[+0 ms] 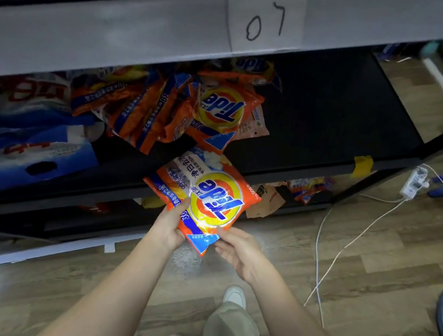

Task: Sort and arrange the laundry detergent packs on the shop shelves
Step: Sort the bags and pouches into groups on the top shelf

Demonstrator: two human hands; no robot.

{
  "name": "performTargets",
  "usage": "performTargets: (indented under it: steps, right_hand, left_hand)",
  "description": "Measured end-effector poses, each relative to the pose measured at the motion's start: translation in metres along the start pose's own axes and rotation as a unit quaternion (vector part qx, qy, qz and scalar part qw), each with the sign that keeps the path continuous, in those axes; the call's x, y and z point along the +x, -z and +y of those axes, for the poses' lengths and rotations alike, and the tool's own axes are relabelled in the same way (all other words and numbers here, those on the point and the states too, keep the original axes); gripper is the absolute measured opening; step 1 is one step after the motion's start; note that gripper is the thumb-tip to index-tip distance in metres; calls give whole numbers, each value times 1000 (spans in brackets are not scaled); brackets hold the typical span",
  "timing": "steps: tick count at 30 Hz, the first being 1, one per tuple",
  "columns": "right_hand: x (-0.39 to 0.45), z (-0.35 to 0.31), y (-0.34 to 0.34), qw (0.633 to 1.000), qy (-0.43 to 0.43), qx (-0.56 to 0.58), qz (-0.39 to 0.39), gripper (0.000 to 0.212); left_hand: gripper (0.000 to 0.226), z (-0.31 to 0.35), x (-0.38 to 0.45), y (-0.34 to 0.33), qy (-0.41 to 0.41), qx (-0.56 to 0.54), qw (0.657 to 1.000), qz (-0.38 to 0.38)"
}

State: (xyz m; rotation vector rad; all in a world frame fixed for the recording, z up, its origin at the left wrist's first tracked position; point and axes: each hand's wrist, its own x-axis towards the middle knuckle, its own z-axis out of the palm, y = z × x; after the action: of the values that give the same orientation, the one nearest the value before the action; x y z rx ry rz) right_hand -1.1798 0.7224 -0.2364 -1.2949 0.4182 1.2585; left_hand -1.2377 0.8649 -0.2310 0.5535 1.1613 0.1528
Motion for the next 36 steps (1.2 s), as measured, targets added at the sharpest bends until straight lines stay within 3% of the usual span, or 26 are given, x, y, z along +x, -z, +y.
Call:
performTargets:
  steps: [3,6,8,12,15,17,21,25,28,31,34,36]
  right_hand:
    - [5,-2,18,996,9,89,13,29]
    - [6,-9,35,991,23,130,36,43]
    - [4,-9,41,996,2,78,36,50]
    - [-12,0,35,990,-43,-128,-34,73]
    - [-31,1,25,987,-27,-142,-75,91]
    - [-46,-6,19,991,10,-86,-101,101]
    - [-88,-38,10,967,90,119,-206,97]
    - [-152,-57,-3,933,113,162,-302,71]
    - [-209,-65,-21,933,187,134,-278,61]
    - [-272,-74,-44,918,263,152,-256,60]
    - [-327,-88,-64,891,297,211,-271,64]
    - [-360,-102,-78,877,304,240,-283,75]
  left_hand:
    - [13,5,-6,0,-12,13,1000,-18]
    - [21,17,-15,4,-27,62,996,-51]
    - [19,27,-24,7,-34,135,988,-68]
    - [21,46,-55,7,-36,255,961,-98]
    - [25,66,-92,-2,-24,314,936,-156]
    - [32,84,-118,-11,-24,371,908,-191]
    - [23,116,-178,-29,11,476,840,-259]
    - [13,142,-246,-38,18,534,788,-306]
    - [17,163,-297,-33,-25,532,783,-320]
    - [24,175,-345,-19,-98,466,810,-341]
    - [59,189,-390,-3,-169,368,827,-390]
    - [69,201,-418,7,-214,317,811,-442]
